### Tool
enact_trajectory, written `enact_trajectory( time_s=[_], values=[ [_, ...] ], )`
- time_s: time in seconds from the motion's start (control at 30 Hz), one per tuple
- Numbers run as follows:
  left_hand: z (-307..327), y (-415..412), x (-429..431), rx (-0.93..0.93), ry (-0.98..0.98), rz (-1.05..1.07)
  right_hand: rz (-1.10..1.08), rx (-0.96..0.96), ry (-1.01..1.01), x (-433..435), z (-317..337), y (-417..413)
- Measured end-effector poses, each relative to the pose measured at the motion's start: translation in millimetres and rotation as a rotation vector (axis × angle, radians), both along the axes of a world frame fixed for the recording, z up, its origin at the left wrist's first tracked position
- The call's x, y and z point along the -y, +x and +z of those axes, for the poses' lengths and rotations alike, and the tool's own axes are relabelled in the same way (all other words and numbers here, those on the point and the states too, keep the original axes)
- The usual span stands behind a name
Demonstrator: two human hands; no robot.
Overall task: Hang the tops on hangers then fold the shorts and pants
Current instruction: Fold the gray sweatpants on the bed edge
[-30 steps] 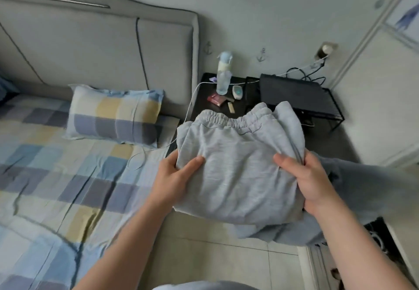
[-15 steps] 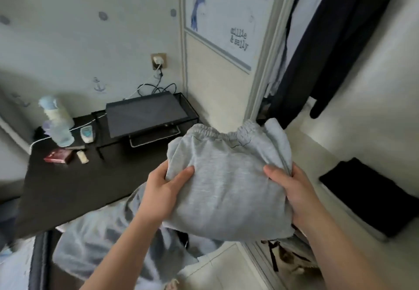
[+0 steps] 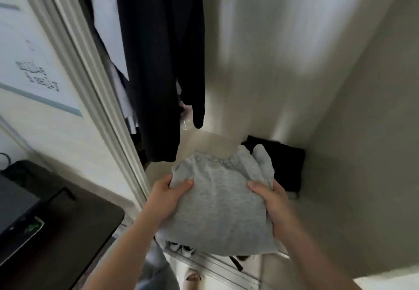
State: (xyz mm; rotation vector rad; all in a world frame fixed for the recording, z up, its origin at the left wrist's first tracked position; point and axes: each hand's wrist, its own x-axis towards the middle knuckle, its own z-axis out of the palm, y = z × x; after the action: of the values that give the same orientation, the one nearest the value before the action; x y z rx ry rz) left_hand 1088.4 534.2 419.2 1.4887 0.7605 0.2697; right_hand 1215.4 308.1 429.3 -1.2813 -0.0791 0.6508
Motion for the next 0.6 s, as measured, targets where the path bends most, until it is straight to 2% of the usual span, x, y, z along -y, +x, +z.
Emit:
enact_trajectory(
  time_s=[0.3, 0.6],
  values=[
    [-65.9, 163.4, -54.9, -0.122, -0.035, -0.24, -0.289, -0.093, -0.133, -36.1, -45.5, 104.4],
    [-131.5, 267.1, -47.3, -0.284, -0.153, -0.407, -0.378, -0.165, -0.303, -17.7, -95.1, 193.3]
  ],
)
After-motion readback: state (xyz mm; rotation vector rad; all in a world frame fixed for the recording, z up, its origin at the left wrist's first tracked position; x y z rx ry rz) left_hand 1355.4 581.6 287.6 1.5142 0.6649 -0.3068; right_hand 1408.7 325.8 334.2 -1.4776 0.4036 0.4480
